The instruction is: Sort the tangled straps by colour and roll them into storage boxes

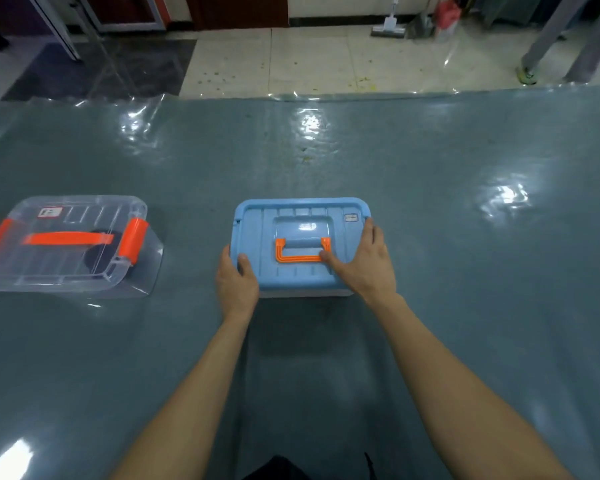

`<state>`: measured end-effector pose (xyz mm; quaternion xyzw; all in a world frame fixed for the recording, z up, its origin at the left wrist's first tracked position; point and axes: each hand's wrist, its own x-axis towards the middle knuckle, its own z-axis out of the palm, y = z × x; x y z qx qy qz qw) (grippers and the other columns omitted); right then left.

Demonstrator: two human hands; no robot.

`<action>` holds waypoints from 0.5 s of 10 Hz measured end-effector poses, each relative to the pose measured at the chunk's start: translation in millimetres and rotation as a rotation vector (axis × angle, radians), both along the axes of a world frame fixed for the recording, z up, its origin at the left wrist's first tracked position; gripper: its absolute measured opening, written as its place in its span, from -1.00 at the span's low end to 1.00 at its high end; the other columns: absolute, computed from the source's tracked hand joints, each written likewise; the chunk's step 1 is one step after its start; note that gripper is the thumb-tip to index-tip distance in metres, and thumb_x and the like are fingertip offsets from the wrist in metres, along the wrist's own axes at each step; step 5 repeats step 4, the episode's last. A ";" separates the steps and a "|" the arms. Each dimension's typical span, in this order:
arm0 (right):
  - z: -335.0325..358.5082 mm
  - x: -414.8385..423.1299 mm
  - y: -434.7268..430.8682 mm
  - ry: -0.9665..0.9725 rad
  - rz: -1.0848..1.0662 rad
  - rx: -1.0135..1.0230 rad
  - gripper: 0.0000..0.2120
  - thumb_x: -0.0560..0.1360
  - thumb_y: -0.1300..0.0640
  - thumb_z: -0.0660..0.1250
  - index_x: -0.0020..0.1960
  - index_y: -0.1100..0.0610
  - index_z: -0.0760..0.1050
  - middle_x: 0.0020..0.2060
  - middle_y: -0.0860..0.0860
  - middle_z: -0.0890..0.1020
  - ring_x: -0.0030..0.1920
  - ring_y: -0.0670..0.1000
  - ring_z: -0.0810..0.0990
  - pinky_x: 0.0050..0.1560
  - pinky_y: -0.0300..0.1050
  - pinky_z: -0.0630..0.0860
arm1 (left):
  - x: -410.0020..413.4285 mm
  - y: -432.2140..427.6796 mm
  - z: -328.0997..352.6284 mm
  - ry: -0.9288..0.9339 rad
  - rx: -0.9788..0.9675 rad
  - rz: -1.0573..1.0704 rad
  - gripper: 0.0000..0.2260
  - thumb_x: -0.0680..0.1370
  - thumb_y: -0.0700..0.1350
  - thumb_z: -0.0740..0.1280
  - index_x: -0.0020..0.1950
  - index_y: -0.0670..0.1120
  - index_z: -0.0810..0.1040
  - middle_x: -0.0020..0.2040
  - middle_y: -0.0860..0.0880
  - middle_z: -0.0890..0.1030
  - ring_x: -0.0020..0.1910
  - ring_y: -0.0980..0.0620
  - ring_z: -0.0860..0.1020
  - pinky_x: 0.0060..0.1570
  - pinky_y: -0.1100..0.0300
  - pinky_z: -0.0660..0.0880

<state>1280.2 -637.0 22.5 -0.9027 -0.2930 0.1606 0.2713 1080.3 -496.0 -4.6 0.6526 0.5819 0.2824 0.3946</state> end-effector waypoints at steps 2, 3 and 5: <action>-6.0 0.5 -2.1 -0.061 -0.049 0.041 0.18 0.42 -0.60 0.32 0.73 0.10 0.01 0.61 0.08 0.26 0.49 0.23 0.45 0.42 0.18 0.49 | 4.8 0.6 -3.3 0.043 0.010 0.041 -0.62 0.78 -0.01 0.20 0.57 -0.12 0.44 0.41 -0.20 0.61 0.34 -0.26 0.59 0.30 -0.11 0.53; -3.8 2.4 2.1 -0.027 -0.036 0.024 0.16 0.43 -0.63 0.27 0.73 0.07 -0.02 0.64 0.07 0.22 0.52 0.23 0.43 0.46 0.22 0.47 | 4.6 2.1 -2.3 0.039 0.014 0.012 -0.60 0.77 0.02 0.21 0.58 -0.10 0.41 0.41 -0.18 0.61 0.34 -0.25 0.59 0.31 -0.14 0.55; 6.1 13.3 -10.3 0.172 -0.007 0.109 0.05 0.51 -0.58 0.22 0.74 0.01 -0.02 0.69 0.01 0.17 0.62 0.13 0.30 0.57 0.15 0.32 | -8.6 9.6 0.0 -0.001 -0.047 -0.082 -0.42 0.76 0.12 0.25 0.71 -0.08 0.22 0.57 -0.15 0.48 0.49 -0.18 0.50 0.50 -0.13 0.44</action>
